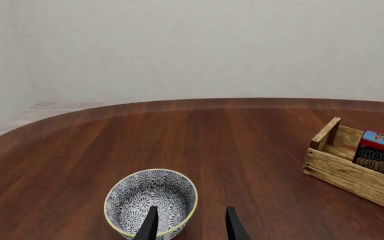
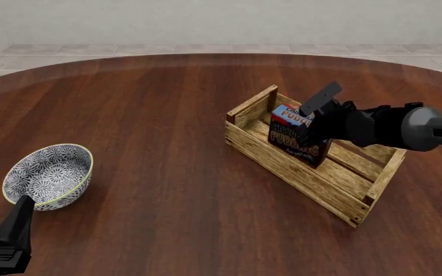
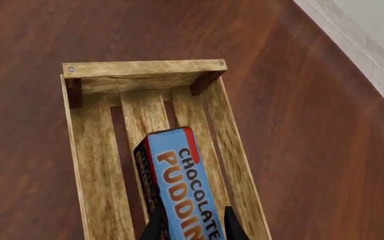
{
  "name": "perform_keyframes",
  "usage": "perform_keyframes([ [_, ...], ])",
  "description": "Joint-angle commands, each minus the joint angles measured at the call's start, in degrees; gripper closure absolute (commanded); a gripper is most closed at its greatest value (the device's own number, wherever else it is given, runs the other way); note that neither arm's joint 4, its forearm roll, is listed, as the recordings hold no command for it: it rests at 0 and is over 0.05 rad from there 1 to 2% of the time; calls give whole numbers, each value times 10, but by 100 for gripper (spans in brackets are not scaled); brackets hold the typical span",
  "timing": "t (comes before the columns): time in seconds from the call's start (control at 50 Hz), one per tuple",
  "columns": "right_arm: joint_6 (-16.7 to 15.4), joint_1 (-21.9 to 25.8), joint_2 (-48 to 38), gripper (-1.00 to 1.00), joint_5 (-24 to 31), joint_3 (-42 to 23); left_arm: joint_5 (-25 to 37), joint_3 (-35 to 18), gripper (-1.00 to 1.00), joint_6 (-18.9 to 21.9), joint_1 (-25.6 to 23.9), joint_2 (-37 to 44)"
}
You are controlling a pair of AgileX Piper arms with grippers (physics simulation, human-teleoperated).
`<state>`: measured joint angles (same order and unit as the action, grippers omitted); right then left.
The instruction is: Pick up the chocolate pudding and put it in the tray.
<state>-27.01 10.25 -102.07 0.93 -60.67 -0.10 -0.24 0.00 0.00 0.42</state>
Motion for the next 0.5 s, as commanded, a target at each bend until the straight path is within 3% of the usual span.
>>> perform_keyframes([
  [0.02, 14, 1, -14, 100, 6, 10, 0, 0, -100, 0, 0, 0],
  [0.5, 15, 12, -16, 100, -1, 19, 0, 0, -100, 0, 0, 0],
])
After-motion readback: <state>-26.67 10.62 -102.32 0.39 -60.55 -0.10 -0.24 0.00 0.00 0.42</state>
